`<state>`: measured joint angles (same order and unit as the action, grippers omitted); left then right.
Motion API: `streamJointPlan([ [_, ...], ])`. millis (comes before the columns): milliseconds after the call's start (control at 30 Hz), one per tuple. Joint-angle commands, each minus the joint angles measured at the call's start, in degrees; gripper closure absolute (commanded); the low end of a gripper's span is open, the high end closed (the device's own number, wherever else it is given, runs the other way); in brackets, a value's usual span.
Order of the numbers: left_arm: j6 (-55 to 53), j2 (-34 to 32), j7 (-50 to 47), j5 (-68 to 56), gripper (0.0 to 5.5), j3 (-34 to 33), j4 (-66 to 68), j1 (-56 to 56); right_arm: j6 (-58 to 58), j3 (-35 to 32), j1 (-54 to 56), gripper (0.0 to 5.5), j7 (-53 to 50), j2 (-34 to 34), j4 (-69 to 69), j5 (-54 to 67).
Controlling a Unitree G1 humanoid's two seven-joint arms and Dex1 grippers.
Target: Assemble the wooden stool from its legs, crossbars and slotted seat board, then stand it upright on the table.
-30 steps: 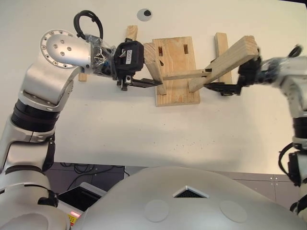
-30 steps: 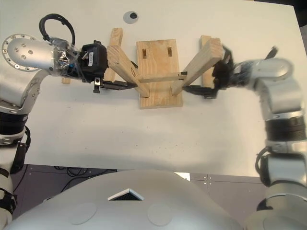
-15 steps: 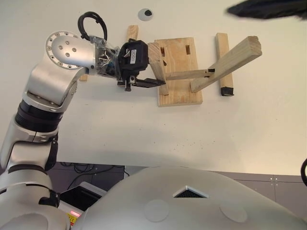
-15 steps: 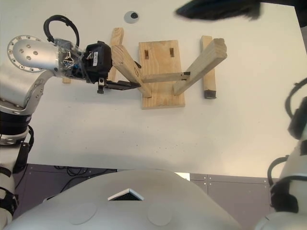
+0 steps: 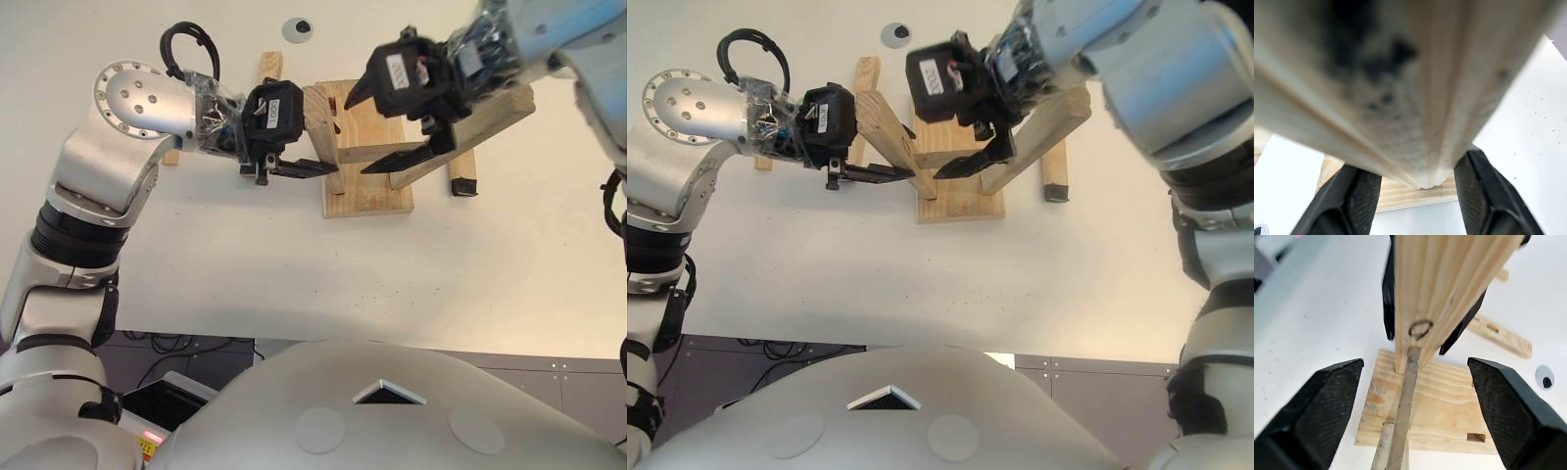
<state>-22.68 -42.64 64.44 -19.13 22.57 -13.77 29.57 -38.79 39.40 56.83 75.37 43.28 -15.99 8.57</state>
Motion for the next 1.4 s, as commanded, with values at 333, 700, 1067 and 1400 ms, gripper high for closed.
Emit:
streamJointPlan([
  [333, -5.08, -1.51, 1.31, 5.76, 3.47, 7.04, 0.99, -2.37, 6.45, 4.03, -5.69, 3.90, 2.55, 0.57, 0.25, -11.50],
  [700, -8.42, -1.14, -0.64, 5.32, 3.47, 7.35, -0.95, -1.09, 3.99, 7.22, -14.12, 4.65, -3.80, -3.84, 0.19, -18.69],
  [1067, -8.15, 0.69, -1.30, 7.36, 3.47, 10.87, -0.75, 1.22, 4.30, 12.65, -20.76, 4.66, -5.50, -8.02, 7.39, -24.45],
  [1400, -7.32, -3.59, -0.52, 6.77, 3.47, 8.94, -0.01, -0.79, 0.71, -1.83, -16.70, 4.05, -3.25, -6.25, 1.36, -18.30],
])
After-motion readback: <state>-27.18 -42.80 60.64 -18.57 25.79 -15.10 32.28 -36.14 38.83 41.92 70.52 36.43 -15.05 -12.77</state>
